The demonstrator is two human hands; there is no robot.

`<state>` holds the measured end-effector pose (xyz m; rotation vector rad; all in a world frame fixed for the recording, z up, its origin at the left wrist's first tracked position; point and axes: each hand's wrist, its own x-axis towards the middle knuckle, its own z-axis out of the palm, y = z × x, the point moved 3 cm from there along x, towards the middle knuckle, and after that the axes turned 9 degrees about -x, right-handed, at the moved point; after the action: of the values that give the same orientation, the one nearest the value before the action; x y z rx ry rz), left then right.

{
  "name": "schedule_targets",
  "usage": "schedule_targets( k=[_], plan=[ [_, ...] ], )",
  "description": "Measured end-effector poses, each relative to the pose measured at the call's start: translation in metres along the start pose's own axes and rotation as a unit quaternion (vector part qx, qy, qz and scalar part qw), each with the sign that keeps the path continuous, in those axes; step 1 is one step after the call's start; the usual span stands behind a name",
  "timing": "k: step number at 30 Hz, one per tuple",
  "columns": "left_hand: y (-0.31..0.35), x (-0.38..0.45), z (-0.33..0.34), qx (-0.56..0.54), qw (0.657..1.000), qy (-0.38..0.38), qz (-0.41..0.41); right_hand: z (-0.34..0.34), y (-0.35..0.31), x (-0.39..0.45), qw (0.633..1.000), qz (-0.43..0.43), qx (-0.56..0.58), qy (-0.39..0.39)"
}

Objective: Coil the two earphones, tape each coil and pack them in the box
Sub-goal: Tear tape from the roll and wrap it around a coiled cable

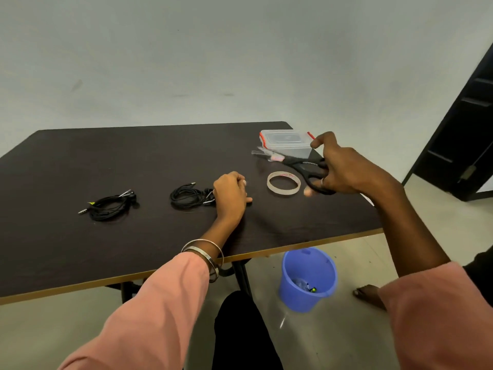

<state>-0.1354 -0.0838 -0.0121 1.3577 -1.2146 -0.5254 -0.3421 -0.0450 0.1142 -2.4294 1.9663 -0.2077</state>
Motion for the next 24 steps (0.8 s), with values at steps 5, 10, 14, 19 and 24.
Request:
schedule_targets(
  k=[5, 10, 14, 19, 24],
  plan=[
    [-0.002, 0.002, 0.001, 0.010, 1.000, -0.003, 0.005, -0.006, -0.011, -0.005, 0.981, -0.046, -0.187, -0.021],
    [-0.005, 0.002, 0.002, 0.006, 1.000, -0.009, 0.015, -0.011, -0.030, -0.011, 0.966, -0.077, -0.248, -0.017],
    [-0.007, 0.001, 0.002, 0.001, 1.000, -0.019, 0.023, -0.014, -0.050, -0.007, 0.939, -0.108, -0.327, 0.002],
    [-0.008, 0.001, 0.002, 0.015, 0.998, -0.027, 0.047, -0.014, -0.064, 0.003, 0.907, -0.140, -0.396, 0.027],
    [-0.005, -0.001, 0.002, 0.005, 0.998, -0.029, 0.057, -0.016, -0.074, 0.015, 0.898, -0.146, -0.414, 0.013]
  ],
)
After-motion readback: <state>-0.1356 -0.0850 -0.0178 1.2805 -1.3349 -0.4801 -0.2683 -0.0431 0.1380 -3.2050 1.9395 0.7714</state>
